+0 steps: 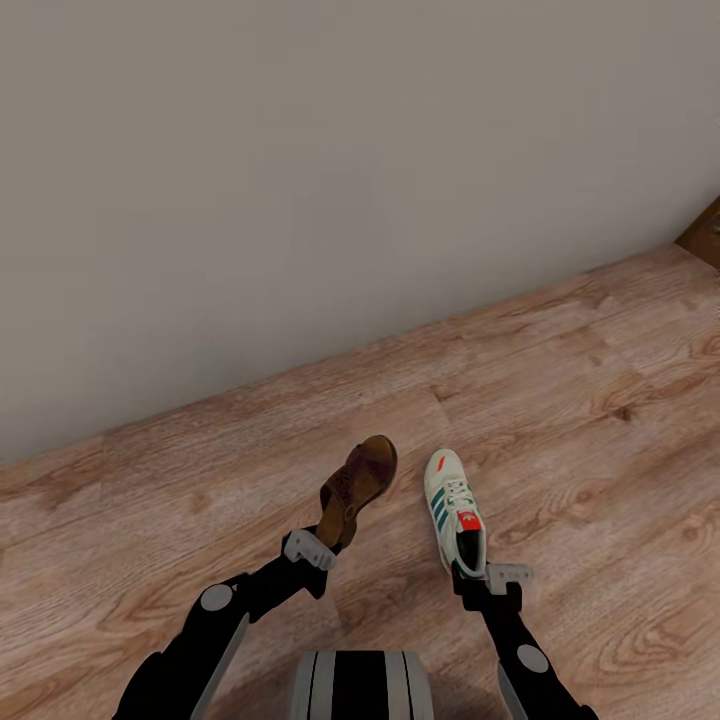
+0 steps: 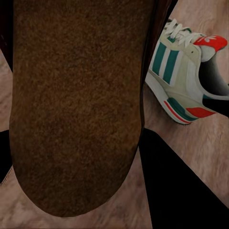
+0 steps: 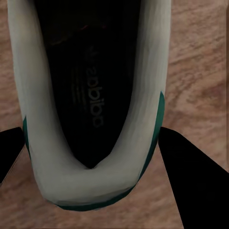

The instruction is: Pick up the two gym shoes and the two sandals from the corridor floor and place them onto the hallstand (shoe rack) in the corridor, making sure they are on the rack and not on the floor. Arrange them so the two gym shoes are next to each other and the two sandals are next to each other.

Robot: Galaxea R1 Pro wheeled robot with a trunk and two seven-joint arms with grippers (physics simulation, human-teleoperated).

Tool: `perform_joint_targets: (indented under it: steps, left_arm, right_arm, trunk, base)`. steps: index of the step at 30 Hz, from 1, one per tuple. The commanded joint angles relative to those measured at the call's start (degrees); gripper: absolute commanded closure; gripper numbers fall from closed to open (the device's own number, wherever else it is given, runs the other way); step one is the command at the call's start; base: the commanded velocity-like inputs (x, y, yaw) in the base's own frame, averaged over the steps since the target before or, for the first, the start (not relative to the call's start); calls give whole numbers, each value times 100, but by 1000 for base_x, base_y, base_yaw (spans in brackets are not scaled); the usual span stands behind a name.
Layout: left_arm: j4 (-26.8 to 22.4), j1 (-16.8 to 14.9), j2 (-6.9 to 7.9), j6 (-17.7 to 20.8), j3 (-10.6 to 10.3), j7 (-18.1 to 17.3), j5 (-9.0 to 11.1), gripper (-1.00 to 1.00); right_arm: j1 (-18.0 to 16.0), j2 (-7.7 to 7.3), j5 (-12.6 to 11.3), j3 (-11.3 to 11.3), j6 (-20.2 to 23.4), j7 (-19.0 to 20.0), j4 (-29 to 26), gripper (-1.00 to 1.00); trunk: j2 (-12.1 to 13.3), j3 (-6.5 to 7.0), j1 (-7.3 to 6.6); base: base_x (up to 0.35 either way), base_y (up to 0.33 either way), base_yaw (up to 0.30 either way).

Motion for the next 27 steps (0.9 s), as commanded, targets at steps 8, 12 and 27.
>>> perform_joint_targets:
  steps: [8, 12, 27]
  left_arm:
    - [-12, 0, 8, 27, 8, -18, -14, 100]
    - [-22, -1, 33, 15, 37, -9, -1, 100]
    - [-477, 51, 127, 45, 83, 42, -69, 100]
  right_arm:
    - [-2, 7, 57, -28, -27, 1, -1, 100]
    - [-1, 4, 57, -28, -26, 1, -1, 100]
    - [-1, 6, 65, -23, -25, 1, -670, 100]
  trunk:
    - [10, 175, -21]
    - [15, 263, -31]
    - [35, 596, -70]
  base:
    - [0, 0, 0]
    - [0, 0, 0]
    - [0, 0, 0]
